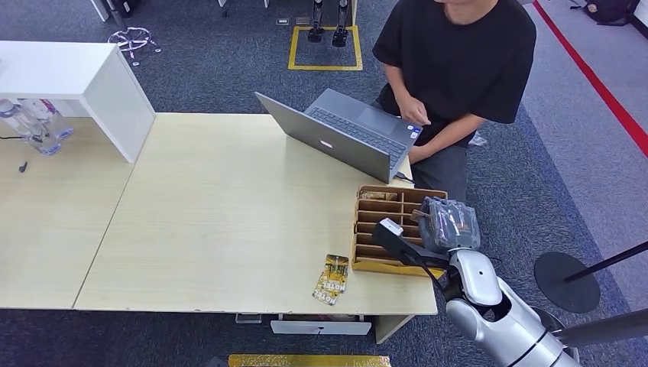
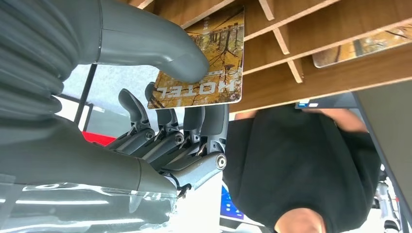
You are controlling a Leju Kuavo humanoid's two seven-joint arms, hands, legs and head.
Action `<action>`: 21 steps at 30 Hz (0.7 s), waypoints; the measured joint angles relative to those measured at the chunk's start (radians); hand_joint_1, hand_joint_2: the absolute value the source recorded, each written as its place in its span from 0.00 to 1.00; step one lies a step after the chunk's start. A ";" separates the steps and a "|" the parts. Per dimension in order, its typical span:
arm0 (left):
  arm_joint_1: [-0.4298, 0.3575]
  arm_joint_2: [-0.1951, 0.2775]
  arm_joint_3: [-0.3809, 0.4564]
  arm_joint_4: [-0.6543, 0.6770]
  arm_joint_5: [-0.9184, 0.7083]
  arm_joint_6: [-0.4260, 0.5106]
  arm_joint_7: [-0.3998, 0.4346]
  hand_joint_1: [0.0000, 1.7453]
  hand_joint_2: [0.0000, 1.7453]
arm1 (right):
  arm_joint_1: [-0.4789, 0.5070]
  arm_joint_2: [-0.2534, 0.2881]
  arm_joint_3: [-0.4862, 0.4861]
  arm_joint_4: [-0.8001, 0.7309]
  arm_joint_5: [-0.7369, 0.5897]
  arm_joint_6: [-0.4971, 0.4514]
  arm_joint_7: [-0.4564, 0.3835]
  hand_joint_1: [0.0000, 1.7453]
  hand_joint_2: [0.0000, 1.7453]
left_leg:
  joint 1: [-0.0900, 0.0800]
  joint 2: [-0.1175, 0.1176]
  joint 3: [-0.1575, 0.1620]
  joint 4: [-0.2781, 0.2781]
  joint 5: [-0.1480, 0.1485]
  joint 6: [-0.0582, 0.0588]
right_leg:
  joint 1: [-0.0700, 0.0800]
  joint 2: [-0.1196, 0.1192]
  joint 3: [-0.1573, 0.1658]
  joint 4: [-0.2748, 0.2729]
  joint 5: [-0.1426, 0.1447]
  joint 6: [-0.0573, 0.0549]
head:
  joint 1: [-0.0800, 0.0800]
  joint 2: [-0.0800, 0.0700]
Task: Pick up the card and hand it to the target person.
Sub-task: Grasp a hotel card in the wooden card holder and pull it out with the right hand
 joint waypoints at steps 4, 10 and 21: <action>0.000 0.000 0.000 0.000 0.000 0.000 0.000 0.00 0.00 | 0.000 0.000 0.000 -0.008 -0.009 0.000 0.000 0.87 1.00 | 0.000 0.000 0.000 0.000 0.000 0.000 | 0.000 0.000 0.000 0.000 0.000 0.000 | 0.000 0.000; 0.000 0.000 0.000 0.000 0.000 0.000 0.001 0.00 0.00 | 0.001 0.000 0.000 -0.016 -0.008 0.000 0.000 0.88 1.00 | 0.000 0.000 0.000 0.000 0.000 0.000 | 0.000 0.000 0.000 0.000 0.000 0.000 | 0.000 0.000; 0.000 0.001 0.000 0.000 0.000 0.002 0.001 0.00 0.00 | 0.000 -0.018 -0.020 -0.123 0.120 0.018 0.023 0.82 1.00 | 0.000 0.000 0.000 0.000 0.000 0.000 | 0.000 0.000 0.000 0.000 0.000 0.000 | 0.000 0.000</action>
